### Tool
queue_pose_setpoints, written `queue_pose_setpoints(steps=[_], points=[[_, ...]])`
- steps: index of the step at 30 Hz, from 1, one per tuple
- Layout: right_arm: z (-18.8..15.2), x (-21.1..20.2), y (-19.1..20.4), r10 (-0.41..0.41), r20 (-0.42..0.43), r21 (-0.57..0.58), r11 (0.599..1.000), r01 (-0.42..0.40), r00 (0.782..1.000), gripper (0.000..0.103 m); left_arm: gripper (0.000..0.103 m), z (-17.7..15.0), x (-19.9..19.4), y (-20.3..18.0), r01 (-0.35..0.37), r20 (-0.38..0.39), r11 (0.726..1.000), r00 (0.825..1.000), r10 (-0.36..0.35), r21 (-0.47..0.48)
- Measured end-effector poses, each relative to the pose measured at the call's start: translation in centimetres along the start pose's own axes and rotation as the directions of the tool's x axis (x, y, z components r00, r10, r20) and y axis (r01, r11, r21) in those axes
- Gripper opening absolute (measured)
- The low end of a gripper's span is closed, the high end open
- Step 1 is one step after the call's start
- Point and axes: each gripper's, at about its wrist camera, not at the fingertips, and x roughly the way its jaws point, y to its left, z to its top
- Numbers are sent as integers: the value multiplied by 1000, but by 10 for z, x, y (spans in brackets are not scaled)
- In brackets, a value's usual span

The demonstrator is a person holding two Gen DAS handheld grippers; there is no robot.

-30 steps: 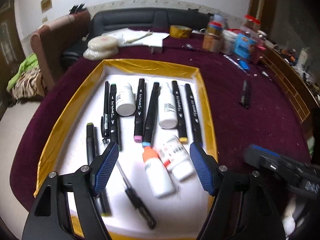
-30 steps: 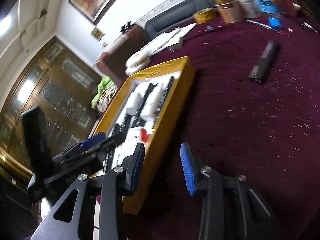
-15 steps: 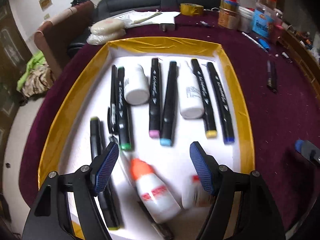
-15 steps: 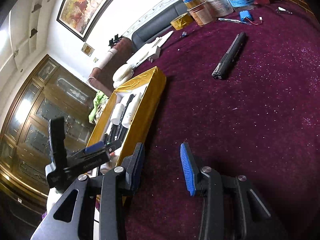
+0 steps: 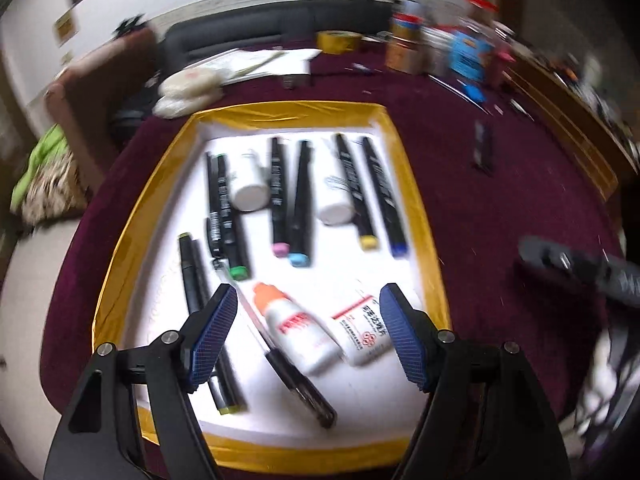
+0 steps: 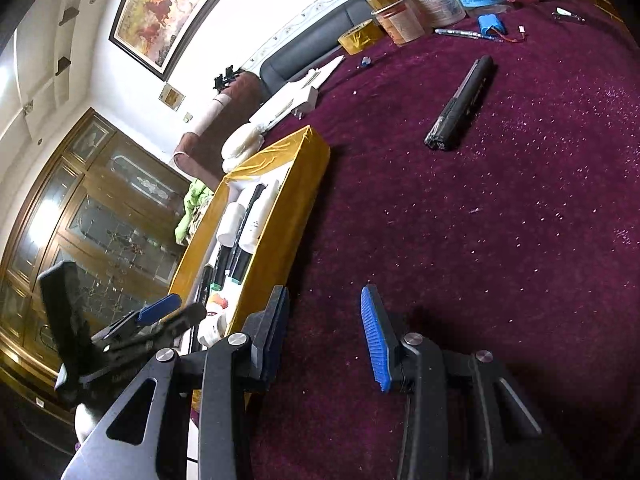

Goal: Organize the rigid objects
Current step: 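Lift both open grippers away from the tray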

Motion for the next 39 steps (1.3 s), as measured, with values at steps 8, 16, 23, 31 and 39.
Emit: queue_pose_setpoints(steps=[8, 16, 23, 31, 39], points=[[-2, 5, 2, -10, -13, -3, 1000, 10, 1000, 34, 74, 2, 17, -27, 31, -30, 990, 999, -27, 137], [-1, 1, -5, -39, 1, 22, 999, 39, 999, 34, 74, 23, 19, 6, 70, 19, 992, 997, -69, -102], [-3, 2, 0, -41, 2, 17, 999, 41, 999, 34, 74, 72, 49, 15, -175, 62, 980, 981, 181, -90], [-1, -4, -1, -65, 21, 15, 998, 65, 998, 35, 74, 68, 62, 1, -162, 15, 987, 987, 163, -15], [4, -16, 28, -123, 70, -95, 987, 129, 990, 35, 82, 53, -56, 31, -128, 365, 974, 911, 189, -186]])
